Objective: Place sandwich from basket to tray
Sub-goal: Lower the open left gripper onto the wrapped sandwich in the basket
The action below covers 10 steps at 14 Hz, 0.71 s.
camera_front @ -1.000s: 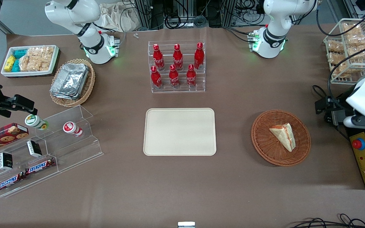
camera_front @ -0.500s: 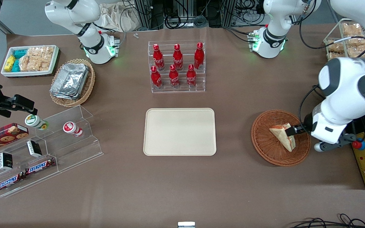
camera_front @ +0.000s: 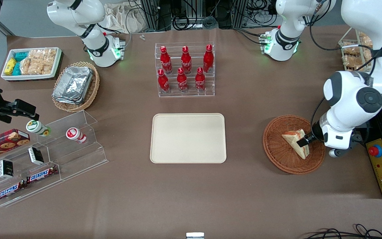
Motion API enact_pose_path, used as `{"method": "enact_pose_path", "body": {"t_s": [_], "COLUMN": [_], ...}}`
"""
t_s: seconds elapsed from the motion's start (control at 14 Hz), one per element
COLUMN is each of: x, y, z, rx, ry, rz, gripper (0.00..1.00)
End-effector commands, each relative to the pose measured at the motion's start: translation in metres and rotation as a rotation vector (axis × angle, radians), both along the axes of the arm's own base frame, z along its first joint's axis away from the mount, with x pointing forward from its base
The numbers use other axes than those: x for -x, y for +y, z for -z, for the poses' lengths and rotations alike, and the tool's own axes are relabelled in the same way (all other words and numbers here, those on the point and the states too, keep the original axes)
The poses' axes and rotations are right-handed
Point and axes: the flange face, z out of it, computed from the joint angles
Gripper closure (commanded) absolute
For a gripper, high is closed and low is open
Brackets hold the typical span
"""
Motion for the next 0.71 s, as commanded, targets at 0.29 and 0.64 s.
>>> {"method": "enact_pose_path", "body": {"t_s": [0.29, 0.64], "x": [0.022, 0.023], "y": [0.006, 0.011], "z": [0.051, 0.073], "rx": [-0.002, -0.005], "ry": [0.01, 0.047], "rz": [-0.051, -0.061], "gripper": [0.0, 0.0]}}
